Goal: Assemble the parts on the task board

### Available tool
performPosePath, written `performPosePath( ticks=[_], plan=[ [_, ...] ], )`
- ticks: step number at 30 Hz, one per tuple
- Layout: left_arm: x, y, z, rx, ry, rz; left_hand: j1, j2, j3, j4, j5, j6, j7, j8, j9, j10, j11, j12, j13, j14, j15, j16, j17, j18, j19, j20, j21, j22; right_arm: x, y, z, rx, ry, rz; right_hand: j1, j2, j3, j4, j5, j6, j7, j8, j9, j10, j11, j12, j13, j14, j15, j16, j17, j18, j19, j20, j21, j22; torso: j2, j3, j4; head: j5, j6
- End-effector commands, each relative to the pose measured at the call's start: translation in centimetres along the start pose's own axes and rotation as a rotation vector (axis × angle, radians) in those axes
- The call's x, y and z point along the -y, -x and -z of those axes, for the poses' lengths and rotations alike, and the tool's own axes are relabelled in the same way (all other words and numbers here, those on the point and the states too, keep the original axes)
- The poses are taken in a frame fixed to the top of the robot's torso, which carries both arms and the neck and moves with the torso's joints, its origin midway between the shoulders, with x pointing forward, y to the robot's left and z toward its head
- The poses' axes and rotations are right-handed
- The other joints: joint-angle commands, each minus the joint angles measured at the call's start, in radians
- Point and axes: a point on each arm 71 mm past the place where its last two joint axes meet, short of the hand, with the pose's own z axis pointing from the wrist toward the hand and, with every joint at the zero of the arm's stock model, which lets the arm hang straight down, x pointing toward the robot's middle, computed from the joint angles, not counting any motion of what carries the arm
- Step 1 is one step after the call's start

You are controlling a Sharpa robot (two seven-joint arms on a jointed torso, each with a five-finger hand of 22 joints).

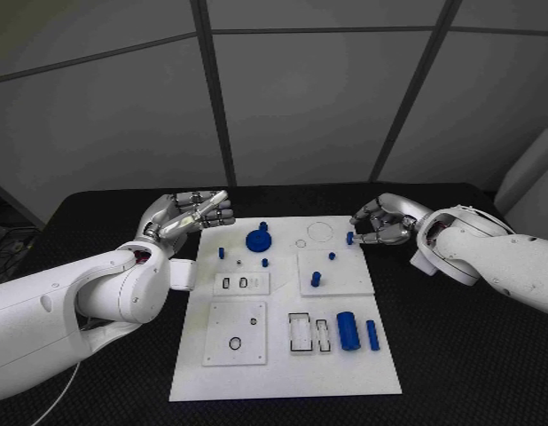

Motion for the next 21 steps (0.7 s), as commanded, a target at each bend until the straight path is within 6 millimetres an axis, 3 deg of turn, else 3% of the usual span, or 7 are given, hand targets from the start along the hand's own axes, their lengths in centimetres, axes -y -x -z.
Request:
performPosePath(
  ticks=[1, 21],
  plan=[
    [0.1, -0.2, -0.1, -0.018, -0.011, 0.000, 0.001, 0.009, 0.000, -0.005, -0.003, 0.006, 0.002, -0.006, -0.001, 0.005, 0.003, -0.006, 0.000, -0.003, 0.003, -0.004, -0.002, -0.021, -0.002, 0.004, -0.005, -0.001, 0.0, -0.4, -0.1, -0.026, 0.001, 0.001, 0.007, 0.001, -0.001, -0.005, 0.006, 0.006, -0.001, 0.005, 0.001, 0.000, -0.003, -0.001, 0.001, 0.097, 0.000, 0.001, 0.237, -0.004, -0.001, -0.005, -0.004, 0.001, -0.001, 0.0013, -0.0012, 0.002, -0.001],
    [0.1, -0.3, -0.1, -0.019, -0.009, 0.000, 0.001, 0.010, -0.001, -0.006, -0.003, 0.007, 0.002, -0.007, -0.001, 0.007, 0.002, -0.007, 0.000, -0.002, 0.003, -0.006, -0.002, -0.021, -0.002, 0.004, -0.006, -0.002, -0.2, -1.5, -0.7, -0.056, -0.005, 0.013, 0.014, 0.014, 0.002, -0.012, 0.006, 0.036, -0.001, 0.013, 0.003, 0.012, -0.004, 0.007, 0.013, 0.099, -0.001, 0.003, 0.241, -0.006, 0.004, -0.006, -0.001, 0.006, 0.000, 0.0001, -0.0004, 0.002, -0.006]
  ],
)
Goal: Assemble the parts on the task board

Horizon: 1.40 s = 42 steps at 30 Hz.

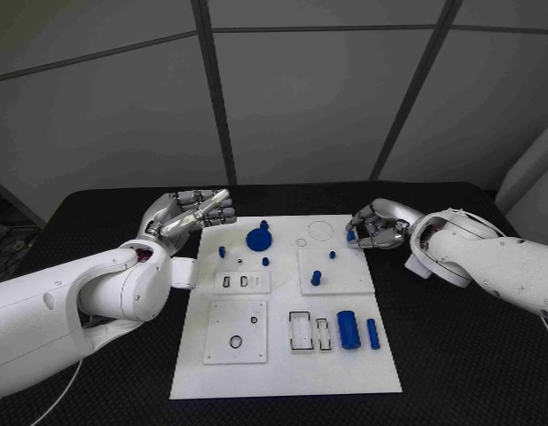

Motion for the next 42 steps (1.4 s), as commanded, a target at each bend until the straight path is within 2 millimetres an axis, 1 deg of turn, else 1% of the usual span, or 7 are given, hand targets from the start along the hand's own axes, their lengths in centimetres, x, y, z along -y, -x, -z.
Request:
performPosePath(
  ticks=[1, 3, 6, 18, 26, 35, 42],
  plan=[
    [0.14, -0.18, -0.05, -0.016, -0.010, -0.001, 0.001, 0.010, -0.001, -0.006, -0.003, 0.007, 0.002, -0.007, -0.001, 0.007, 0.002, -0.003, 0.000, -0.002, 0.003, -0.006, -0.001, -0.021, -0.002, 0.004, -0.006, -0.001, -0.05, -0.09, -0.08, -0.013, 0.001, 0.012, 0.005, 0.005, -0.001, -0.007, 0.006, 0.009, -0.002, 0.004, 0.001, 0.009, 0.000, 0.007, 0.002, 0.099, -0.001, 0.003, 0.242, -0.006, 0.004, -0.006, -0.001, 0.002, 0.000, -0.0005, 0.0002, 0.000, -0.002],
    [0.13, -0.18, -0.06, -0.016, -0.010, -0.001, 0.001, 0.010, -0.001, -0.006, -0.003, 0.007, 0.002, -0.007, -0.001, 0.007, 0.002, -0.003, 0.000, -0.002, 0.003, -0.006, -0.001, -0.021, -0.002, 0.004, -0.006, -0.001, -0.02, -0.11, -0.11, -0.013, -0.001, 0.014, 0.006, 0.009, 0.000, -0.009, 0.007, 0.016, -0.002, 0.006, 0.001, 0.010, 0.000, 0.008, 0.003, 0.099, -0.001, 0.003, 0.243, -0.006, 0.005, -0.007, 0.000, 0.003, 0.000, -0.0010, 0.0003, -0.001, -0.002],
    [0.13, -0.18, -0.06, -0.016, -0.010, -0.001, 0.001, 0.010, -0.001, -0.006, -0.003, 0.007, 0.002, -0.007, -0.001, 0.007, 0.002, -0.003, 0.000, -0.002, 0.003, -0.006, -0.001, -0.021, -0.002, 0.004, -0.006, -0.001, 0.05, -0.10, -0.14, -0.010, -0.004, 0.016, 0.007, 0.013, 0.002, -0.010, 0.007, 0.022, -0.001, 0.007, 0.001, 0.012, 0.000, 0.010, 0.006, 0.099, -0.001, 0.004, 0.244, -0.007, 0.007, -0.007, 0.001, 0.005, 0.000, -0.0001, 0.0001, 0.001, -0.002],
    [0.10, -0.17, -0.07, -0.015, -0.008, -0.001, 0.001, 0.010, -0.001, -0.006, -0.003, 0.007, 0.002, -0.007, -0.001, 0.007, 0.002, -0.003, 0.000, -0.002, 0.003, -0.006, -0.001, -0.021, -0.002, 0.004, -0.006, -0.001, 0.11, -0.11, -0.25, -0.007, -0.010, 0.017, 0.013, 0.029, 0.011, -0.016, 0.008, 0.048, -0.003, 0.011, 0.001, 0.018, -0.002, 0.014, 0.012, 0.100, -0.002, 0.005, 0.248, -0.008, 0.011, -0.008, 0.005, 0.011, -0.001, -0.0002, -0.0004, 0.000, -0.002],
    [0.09, -0.20, -0.07, -0.016, -0.007, -0.001, 0.001, 0.011, -0.001, -0.007, -0.003, 0.007, 0.003, -0.008, -0.001, 0.007, 0.003, -0.004, 0.000, -0.002, 0.004, -0.007, -0.001, -0.020, -0.003, 0.005, -0.007, -0.002, 0.14, -0.11, -0.36, -0.002, -0.018, 0.024, 0.015, 0.034, 0.015, -0.018, 0.006, 0.060, -0.005, 0.014, 0.001, 0.021, -0.003, 0.015, 0.015, 0.101, -0.004, 0.006, 0.250, -0.009, 0.014, -0.008, 0.007, 0.016, 0.000, -0.0002, -0.0010, -0.002, -0.001],
    [0.08, -0.20, -0.06, -0.017, -0.005, 0.000, 0.001, 0.011, -0.001, -0.007, -0.003, 0.007, 0.003, -0.008, -0.001, 0.007, 0.003, -0.004, 0.000, -0.002, 0.004, -0.007, -0.001, -0.020, -0.003, 0.005, -0.007, -0.002, 0.01, -0.12, -0.52, 0.011, -0.020, 0.025, 0.016, 0.047, 0.025, -0.022, 0.005, 0.091, -0.013, 0.024, 0.003, 0.031, -0.010, 0.023, 0.025, 0.101, -0.009, 0.007, 0.252, -0.010, 0.018, -0.012, 0.010, 0.022, 0.000, -0.0007, -0.0001, -0.003, -0.002],
    [0.08, -0.18, -0.04, -0.017, -0.004, 0.000, 0.001, 0.011, -0.001, -0.007, -0.003, 0.007, 0.003, -0.008, -0.001, 0.007, 0.003, -0.004, 0.000, -0.002, 0.004, -0.007, -0.001, -0.020, -0.003, 0.005, -0.007, -0.002, -0.25, -0.06, -0.65, 0.038, -0.018, 0.026, 0.020, 0.066, 0.039, -0.028, 0.009, 0.125, -0.026, 0.038, 0.006, 0.044, -0.021, 0.032, 0.039, 0.103, -0.018, 0.010, 0.258, -0.011, 0.025, -0.020, 0.015, 0.031, 0.000, -0.0005, 0.0003, -0.003, -0.005]
  ],
)
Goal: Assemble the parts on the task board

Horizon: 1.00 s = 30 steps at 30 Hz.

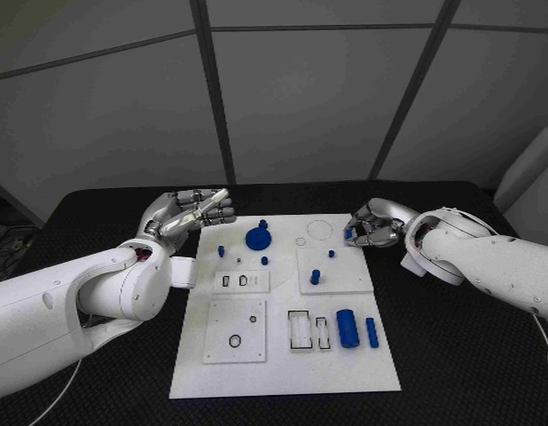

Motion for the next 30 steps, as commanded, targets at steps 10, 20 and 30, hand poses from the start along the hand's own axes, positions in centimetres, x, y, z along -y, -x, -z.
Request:
performPosePath(
  ticks=[10, 20, 30],
  plan=[
    [0.1, -0.1, 0.0, -0.017, -0.007, -0.004, 0.001, 0.011, 0.002, -0.005, -0.003, 0.007, 0.003, -0.003, -0.001, 0.007, 0.003, -0.004, 0.000, -0.002, 0.003, -0.003, -0.001, -0.020, -0.003, 0.005, -0.007, -0.001, -0.5, 0.5, 0.2, 0.077, 0.008, 0.004, 0.005, 0.025, 0.027, -0.013, -0.016, 0.030, -0.012, 0.015, 0.005, 0.020, -0.010, 0.010, 0.013, 0.103, -0.018, 0.008, 0.262, -0.013, 0.012, -0.010, 0.011, 0.012, -0.001, 0.0000, 0.0002, 0.000, -0.001],
    [0.1, 0.1, 0.0, -0.014, -0.006, -0.006, 0.001, 0.011, 0.002, -0.005, -0.003, 0.007, 0.003, -0.003, -0.001, 0.007, 0.003, -0.004, 0.000, -0.002, 0.003, -0.003, -0.001, -0.020, -0.003, 0.005, -0.007, -0.001, -3.0, 0.2, 1.4, 0.093, 0.054, -0.012, 0.009, 0.027, 0.037, -0.020, -0.010, 0.032, -0.013, 0.015, 0.005, 0.019, -0.012, 0.008, 0.012, 0.104, -0.020, 0.008, 0.263, -0.013, 0.013, -0.012, 0.012, 0.014, -0.004, -0.0014, -0.0010, 0.003, -0.001],
    [0.1, 0.3, 0.0, -0.008, -0.005, -0.009, 0.001, 0.013, 0.001, -0.006, -0.003, 0.008, 0.003, -0.005, -0.001, 0.007, 0.003, -0.006, 0.000, -0.001, 0.004, -0.005, -0.002, -0.020, -0.003, 0.005, -0.008, -0.002, -9.6, -2.1, 1.8, 0.056, 0.197, 0.006, 0.013, 0.027, 0.047, -0.026, -0.007, 0.034, -0.014, 0.015, 0.005, 0.019, -0.013, 0.006, 0.011, 0.104, -0.021, 0.008, 0.263, -0.014, 0.015, -0.014, 0.014, 0.016, -0.002, -0.0018, 0.0029, 0.011, 0.000]
  ],
)
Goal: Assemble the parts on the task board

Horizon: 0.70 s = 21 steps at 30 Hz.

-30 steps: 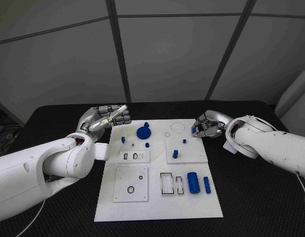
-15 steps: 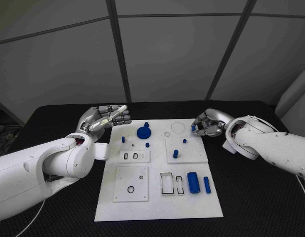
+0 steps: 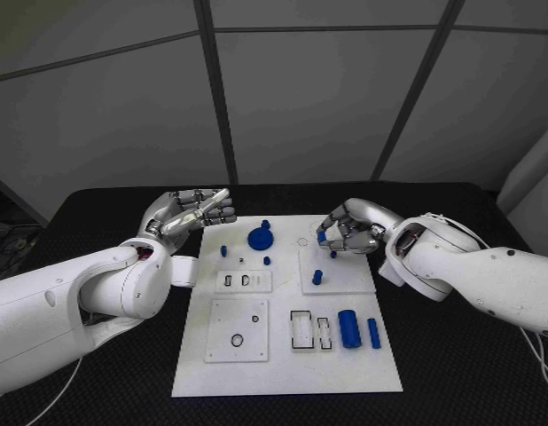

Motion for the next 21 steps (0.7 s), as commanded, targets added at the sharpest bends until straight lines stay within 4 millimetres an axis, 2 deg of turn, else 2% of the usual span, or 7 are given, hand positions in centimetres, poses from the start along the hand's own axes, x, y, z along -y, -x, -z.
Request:
performPosePath(
  ticks=[1, 7, 10, 13, 15, 18, 21],
  plan=[
    [0.1, -0.1, 0.0, -0.014, -0.009, -0.003, 0.001, 0.013, 0.001, -0.006, -0.003, 0.004, 0.000, -0.005, -0.001, 0.007, 0.003, -0.006, 0.000, -0.001, 0.004, -0.005, -0.001, -0.020, -0.003, 0.005, -0.004, -0.001, -2.0, -0.5, -0.4, 0.016, 0.043, 0.042, 0.003, 0.005, 0.007, 0.000, 0.004, 0.007, 0.000, 0.004, 0.001, 0.007, -0.001, 0.002, 0.001, 0.104, -0.007, 0.005, 0.263, -0.014, 0.004, -0.003, 0.006, 0.002, 0.001, -0.0005, 0.0023, 0.004, 0.001],
    [0.1, -0.1, -0.1, -0.017, -0.008, -0.002, 0.001, 0.013, 0.001, -0.006, -0.003, 0.004, 0.000, -0.005, -0.001, 0.007, 0.003, -0.006, 0.000, -0.001, 0.004, -0.005, -0.001, -0.020, -0.003, 0.005, -0.004, -0.001, -5.2, -2.3, -1.7, -0.021, 0.117, 0.065, 0.002, 0.003, 0.008, -0.001, 0.003, 0.007, 0.001, 0.004, 0.001, 0.004, 0.000, -0.001, -0.003, 0.104, -0.007, 0.005, 0.263, -0.014, 0.004, -0.004, 0.005, 0.001, 0.002, -0.0021, 0.0036, 0.018, -0.006],
    [0.1, -0.1, -0.1, -0.015, -0.008, -0.003, 0.001, 0.013, 0.001, -0.006, -0.003, 0.004, 0.000, -0.005, -0.001, 0.007, 0.003, -0.006, 0.000, -0.001, 0.004, -0.005, -0.001, -0.020, -0.003, 0.005, -0.004, -0.001, -6.7, -3.2, -2.4, -0.039, 0.144, 0.067, 0.001, 0.002, 0.009, -0.001, 0.000, 0.006, 0.001, 0.003, 0.001, 0.002, 0.000, -0.003, -0.005, 0.104, -0.007, 0.005, 0.263, -0.014, 0.004, -0.004, 0.006, 0.001, 0.003, -0.0009, 0.0017, 0.022, -0.007],
    [0.1, 0.1, -0.1, -0.012, -0.009, -0.004, 0.001, 0.013, 0.001, -0.006, -0.003, 0.004, 0.000, -0.005, -0.001, 0.007, 0.003, -0.006, 0.000, -0.001, 0.004, -0.005, -0.001, -0.020, -0.003, 0.005, -0.004, -0.001, -8.0, -4.1, -3.1, -0.057, 0.164, 0.071, 0.001, 0.002, 0.009, -0.002, 0.000, 0.006, 0.001, 0.003, 0.001, 0.002, 0.000, -0.003, -0.006, 0.104, -0.007, 0.005, 0.263, -0.014, 0.003, -0.004, 0.005, 0.000, 0.002, -0.0008, 0.0020, 0.033, -0.015],
    [0.1, 0.1, -0.1, -0.011, -0.009, -0.005, 0.001, 0.013, 0.001, -0.006, -0.003, 0.004, 0.000, -0.005, -0.001, 0.007, 0.003, -0.006, 0.000, -0.001, 0.004, -0.005, -0.001, -0.020, -0.003, 0.005, -0.004, -0.001, -8.5, -4.6, -3.3, -0.066, 0.172, 0.075, 0.001, 0.002, 0.010, -0.002, 0.000, 0.006, 0.001, 0.003, 0.001, 0.002, 0.000, -0.003, -0.006, 0.104, -0.007, 0.005, 0.263, -0.014, 0.003, -0.004, 0.005, 0.000, 0.003, -0.0012, 0.0021, 0.035, -0.017],
    [0.1, 0.2, -0.2, -0.009, -0.009, -0.005, 0.001, 0.013, 0.001, -0.006, -0.003, 0.004, 0.000, -0.005, -0.001, 0.007, 0.003, -0.006, 0.000, -0.001, 0.004, -0.005, -0.001, -0.020, -0.003, 0.005, -0.004, -0.001, -9.1, -5.2, -3.5, -0.075, 0.179, 0.081, 0.001, 0.002, 0.010, -0.002, 0.000, 0.006, 0.001, 0.003, 0.001, 0.002, 0.000, -0.003, -0.006, 0.104, -0.007, 0.005, 0.263, -0.014, 0.003, -0.004, 0.005, 0.000, 0.003, -0.0008, -0.0009, 0.040, -0.019],
    [0.1, 0.2, -0.2, -0.010, -0.009, -0.005, 0.001, 0.013, 0.001, -0.006, -0.003, 0.004, 0.000, -0.005, -0.001, 0.007, 0.003, -0.006, 0.000, -0.001, 0.004, -0.005, -0.001, -0.020, -0.003, 0.005, -0.004, -0.001, -9.4, -6.2, -3.7, -0.097, 0.182, 0.094, 0.001, 0.003, 0.011, -0.002, -0.001, 0.006, 0.001, 0.003, 0.001, 0.001, 0.000, -0.004, -0.006, 0.104, -0.007, 0.005, 0.263, -0.014, 0.003, -0.004, 0.005, 0.000, 0.004, -0.0004, -0.0001, 0.041, -0.023]
  ],
)
